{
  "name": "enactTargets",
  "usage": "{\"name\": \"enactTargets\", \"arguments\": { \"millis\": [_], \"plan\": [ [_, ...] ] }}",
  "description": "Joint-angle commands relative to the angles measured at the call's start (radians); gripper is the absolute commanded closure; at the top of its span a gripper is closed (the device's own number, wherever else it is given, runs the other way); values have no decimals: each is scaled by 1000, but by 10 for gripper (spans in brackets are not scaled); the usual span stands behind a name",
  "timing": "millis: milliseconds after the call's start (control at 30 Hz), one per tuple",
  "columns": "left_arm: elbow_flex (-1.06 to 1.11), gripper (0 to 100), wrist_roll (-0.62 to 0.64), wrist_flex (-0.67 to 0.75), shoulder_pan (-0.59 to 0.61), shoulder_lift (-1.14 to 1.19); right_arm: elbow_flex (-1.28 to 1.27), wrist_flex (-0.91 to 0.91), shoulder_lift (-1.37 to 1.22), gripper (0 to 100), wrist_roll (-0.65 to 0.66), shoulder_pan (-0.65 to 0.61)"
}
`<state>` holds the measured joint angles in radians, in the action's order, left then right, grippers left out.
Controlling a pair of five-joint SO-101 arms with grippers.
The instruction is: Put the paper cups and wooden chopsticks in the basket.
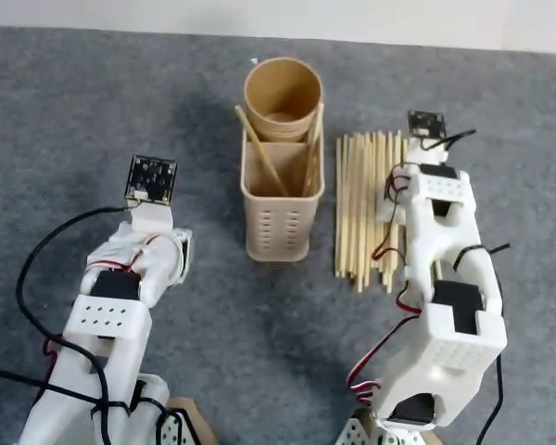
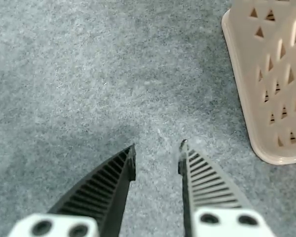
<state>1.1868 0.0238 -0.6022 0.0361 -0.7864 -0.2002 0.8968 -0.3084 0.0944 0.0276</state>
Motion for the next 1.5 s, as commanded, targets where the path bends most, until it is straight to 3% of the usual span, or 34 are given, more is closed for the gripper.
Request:
{"name": "enactTargets", "arguments": {
  "millis": [0,200,300,500,867,1033,1200,1467],
  "plan": [
    [-7,829,3,17,-15,-19,33,7,-21,914,11,-1],
    [-7,829,3,17,-15,-19,59,12,-42,904,11,-1],
    [-7,829,3,17,-15,-19,59,13,-39,990,11,2],
    [-7,829,3,17,-15,-19,81,13,-15,994,6,4],
    [-7,829,3,17,-15,-18,97,44,526,994,-68,12],
    [-7,829,3,17,-15,-18,97,-10,825,994,-129,-84],
    [-7,829,3,17,-15,-18,97,-176,1018,994,-158,-246],
    [-5,829,3,17,-15,-18,33,-452,961,994,-157,-414]
  ]
}}
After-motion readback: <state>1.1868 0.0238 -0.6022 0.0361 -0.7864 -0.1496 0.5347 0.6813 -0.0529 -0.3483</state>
